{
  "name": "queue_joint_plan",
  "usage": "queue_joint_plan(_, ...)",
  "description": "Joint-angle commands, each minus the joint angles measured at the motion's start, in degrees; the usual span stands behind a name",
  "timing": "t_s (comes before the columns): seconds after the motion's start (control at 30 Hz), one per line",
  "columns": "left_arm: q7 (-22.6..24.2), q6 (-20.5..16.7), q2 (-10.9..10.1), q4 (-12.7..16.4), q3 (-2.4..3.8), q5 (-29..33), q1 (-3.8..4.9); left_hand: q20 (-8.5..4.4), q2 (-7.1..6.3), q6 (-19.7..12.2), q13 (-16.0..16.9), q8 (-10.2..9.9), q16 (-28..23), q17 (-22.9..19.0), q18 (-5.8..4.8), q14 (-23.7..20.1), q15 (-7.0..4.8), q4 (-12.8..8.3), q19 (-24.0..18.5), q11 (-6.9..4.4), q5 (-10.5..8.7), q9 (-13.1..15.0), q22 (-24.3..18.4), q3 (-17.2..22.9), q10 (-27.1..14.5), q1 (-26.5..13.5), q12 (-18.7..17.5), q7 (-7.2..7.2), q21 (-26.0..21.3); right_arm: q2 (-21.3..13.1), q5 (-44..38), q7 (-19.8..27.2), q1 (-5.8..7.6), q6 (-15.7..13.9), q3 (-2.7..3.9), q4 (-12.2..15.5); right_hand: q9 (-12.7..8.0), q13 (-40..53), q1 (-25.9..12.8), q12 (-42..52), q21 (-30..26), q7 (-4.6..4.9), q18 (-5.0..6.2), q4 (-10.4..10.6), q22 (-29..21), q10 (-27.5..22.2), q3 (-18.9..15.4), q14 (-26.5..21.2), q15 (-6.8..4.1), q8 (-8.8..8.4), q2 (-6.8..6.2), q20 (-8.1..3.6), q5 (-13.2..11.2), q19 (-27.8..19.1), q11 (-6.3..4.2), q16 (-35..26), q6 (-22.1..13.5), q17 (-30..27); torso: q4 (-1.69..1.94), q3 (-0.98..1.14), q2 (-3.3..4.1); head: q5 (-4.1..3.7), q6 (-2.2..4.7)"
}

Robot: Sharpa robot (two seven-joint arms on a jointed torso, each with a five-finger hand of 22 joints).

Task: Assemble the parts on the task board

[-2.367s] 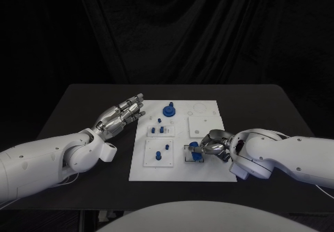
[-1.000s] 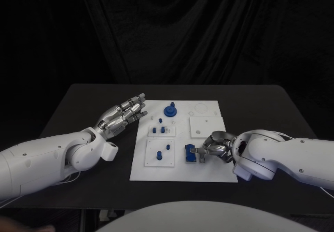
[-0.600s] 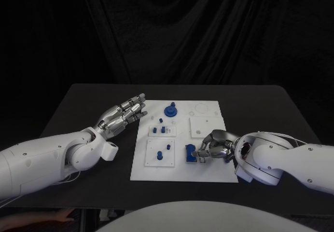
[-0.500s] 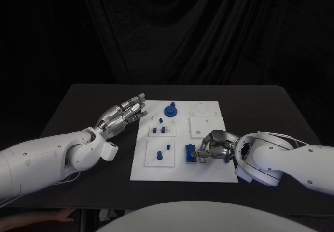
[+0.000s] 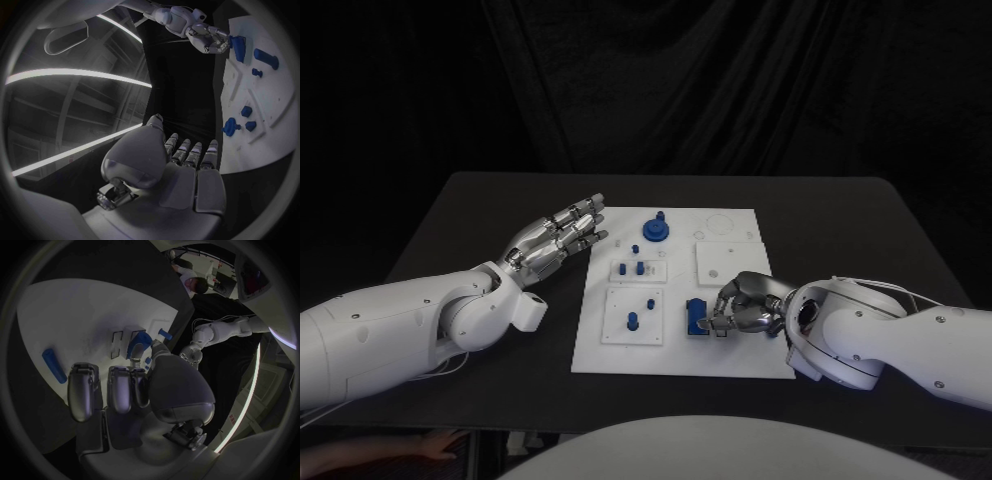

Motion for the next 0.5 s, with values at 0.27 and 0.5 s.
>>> queue_joint_plan(0.27, 0.08, 1.03, 0.22, -0.11, 0.05, 0.26, -0.06, 0.36, 0.06, 0.18, 0.07, 0.18, 0.08, 0.05, 0.64, -0.01, 0.49, -0.45, 0.23, 0.67, 0.18, 0.11, 0.12, 0.03, 0.00, 0.62, 0.35, 0.57, 0.42, 0.58, -0.87, 0.23, -0.32, -0.15, 0.01, -1.37, 0.47, 15.06, 3.03, 0.15, 0.01, -0.46, 0.39, 0.91, 13.35, 6.06, 0.91, 4.56, -0.72, 0.26, 1.25, -0.86, 9.84, 3.74, -0.67, 0.06, -0.97, 7.98, 0.08, -0.01, 0.04, -0.06, -0.01)
queue_joint_plan(0.5, -0.28, 1.25, 0.21, -0.19, 0.05, 0.26, -0.06, 0.37, 0.09, 3.07, 0.14, 0.86, 0.07, 0.06, 0.36, 0.04, 0.63, -0.53, 0.34, 1.02, 0.14, 0.49, 0.09, 0.17, 0.26, 0.48, 0.77, 2.61, 0.46, 0.85, -0.87, 0.83, -0.39, -0.57, 0.01, -2.33, 0.64, 15.06, 4.64, 0.15, -0.13, -0.65, 0.43, 2.56, 13.30, 6.06, 3.26, 4.52, -0.90, 0.05, 1.31, -1.05, 18.96, 3.67, -0.85, 0.00, -1.50, 7.81, 0.02, 0.01, -0.03, 0.17, -0.01)
